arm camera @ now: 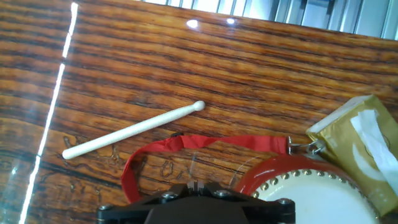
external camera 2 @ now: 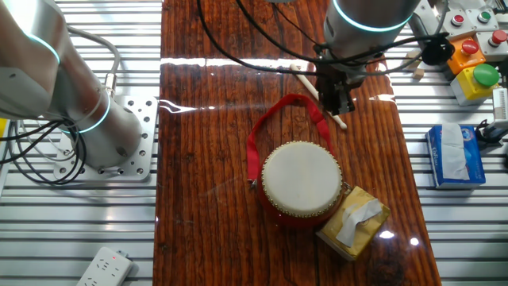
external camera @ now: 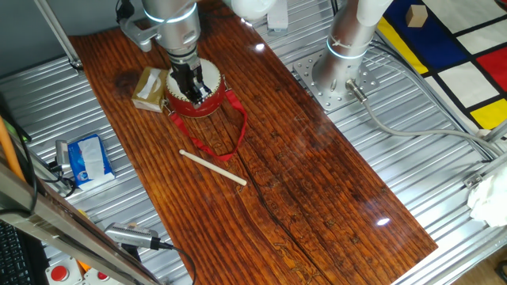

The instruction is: Play the drum

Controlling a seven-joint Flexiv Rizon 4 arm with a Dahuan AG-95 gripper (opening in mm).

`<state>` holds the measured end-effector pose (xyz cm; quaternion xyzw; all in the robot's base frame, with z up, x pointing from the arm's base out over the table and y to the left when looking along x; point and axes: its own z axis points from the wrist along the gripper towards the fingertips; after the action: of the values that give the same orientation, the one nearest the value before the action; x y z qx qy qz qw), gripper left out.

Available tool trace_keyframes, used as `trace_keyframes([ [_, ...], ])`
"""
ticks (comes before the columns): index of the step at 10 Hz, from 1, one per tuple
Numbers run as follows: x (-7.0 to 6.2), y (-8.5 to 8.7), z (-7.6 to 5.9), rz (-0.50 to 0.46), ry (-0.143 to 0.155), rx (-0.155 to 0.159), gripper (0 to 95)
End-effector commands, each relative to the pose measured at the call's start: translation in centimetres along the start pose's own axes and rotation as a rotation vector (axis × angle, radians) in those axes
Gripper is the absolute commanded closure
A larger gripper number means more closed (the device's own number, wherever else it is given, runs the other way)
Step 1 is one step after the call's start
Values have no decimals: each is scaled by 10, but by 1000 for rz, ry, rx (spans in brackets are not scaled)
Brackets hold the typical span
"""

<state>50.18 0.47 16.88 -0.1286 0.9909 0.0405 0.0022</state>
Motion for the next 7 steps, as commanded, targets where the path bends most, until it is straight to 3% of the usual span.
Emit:
trace_keyframes([
  [1,-3,5,2,11,-2,1,950],
  [3,-10,12,5,15,-6,-2,950],
  [5,-28,28,10,33,-13,-8,950],
  [7,-37,29,9,13,-13,-16,950],
])
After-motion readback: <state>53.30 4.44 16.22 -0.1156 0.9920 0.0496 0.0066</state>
